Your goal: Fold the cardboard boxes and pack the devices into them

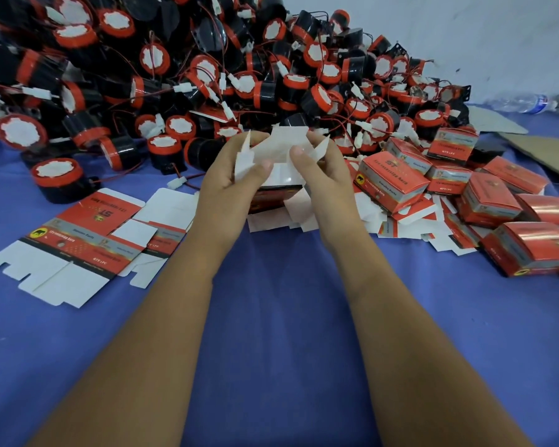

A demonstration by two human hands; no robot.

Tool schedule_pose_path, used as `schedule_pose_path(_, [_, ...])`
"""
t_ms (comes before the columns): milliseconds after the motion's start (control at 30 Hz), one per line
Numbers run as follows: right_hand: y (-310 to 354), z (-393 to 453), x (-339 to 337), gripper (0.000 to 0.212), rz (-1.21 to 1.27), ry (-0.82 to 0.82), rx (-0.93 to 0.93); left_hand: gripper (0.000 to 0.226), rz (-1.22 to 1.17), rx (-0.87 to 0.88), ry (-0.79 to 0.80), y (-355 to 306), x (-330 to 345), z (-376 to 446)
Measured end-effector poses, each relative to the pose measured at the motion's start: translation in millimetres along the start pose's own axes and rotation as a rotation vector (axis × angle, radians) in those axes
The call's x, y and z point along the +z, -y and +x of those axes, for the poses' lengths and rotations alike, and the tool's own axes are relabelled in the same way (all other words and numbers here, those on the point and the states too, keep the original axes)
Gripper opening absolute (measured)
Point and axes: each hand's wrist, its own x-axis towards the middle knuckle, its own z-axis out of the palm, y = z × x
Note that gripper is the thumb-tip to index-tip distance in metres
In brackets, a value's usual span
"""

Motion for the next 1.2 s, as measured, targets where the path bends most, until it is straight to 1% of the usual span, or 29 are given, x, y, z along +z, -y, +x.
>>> schedule_pose_path(100, [2, -2, 3, 0.036, -0.067, 0.012, -0.050, 0.027, -0.135, -0.067, -0.042, 2, 2, 3])
schedule_pose_path(167, [0, -5, 6, 0.033, -0.060, 0.078, -0.060, 0.025, -0.185, -0.117, -0.068, 6, 2, 4])
schedule_pose_path(267, [-1, -9, 12, 0.032, -0.044, 0.181, -0.078, 0.032, -0.235, -0.151, -0.146, 7, 0, 5])
schedule_pose_path(333, [-1, -10, 16, 0.031, -0.050, 0.208, -0.120, 0.035, -0.282, -0.135, -0.172, 6, -1, 6])
schedule_pose_path(433, [-4, -9, 19, 0.030, -0.081, 0.187, -0.154, 0.032, -0.300, -0.134, -0.145, 6, -2, 7])
schedule_pose_path(500, [-7, -8, 19, 0.028, -0.115, 0.169, -0.128, 0.027, -0.324, -0.161, -0.093, 6, -1, 8])
schedule_pose_path(600, [-11, -5, 18, 0.025, -0.118, 0.124, -0.061, 0.047, -0.381, -0.195, -0.065, 10, -1, 9])
schedule_pose_path(667, [-13, -3, 18, 0.025, -0.138, 0.092, -0.029, 0.043, -0.323, -0.231, -0.083, 12, 1, 9])
schedule_pose_path(767, [-12, -4, 21, 0.031, -0.175, 0.072, -0.020, 0.032, -0.174, -0.168, -0.108, 14, 5, 6])
schedule_pose_path(833, [-12, -4, 21, 0.033, -0.159, 0.078, -0.008, 0.034, -0.148, -0.149, -0.117, 14, 7, 5])
schedule_pose_path(900, [-15, -3, 20, 0.030, -0.125, 0.095, 0.006, 0.036, -0.141, -0.156, -0.130, 12, 7, 4])
schedule_pose_path(1033, [-16, -1, 17, 0.027, -0.069, 0.121, 0.014, 0.029, -0.132, -0.160, -0.100, 9, 5, 2])
schedule_pose_path(1200, [-11, -3, 18, 0.022, -0.027, 0.139, 0.059, 0.035, -0.012, -0.137, -0.076, 14, 3, 1])
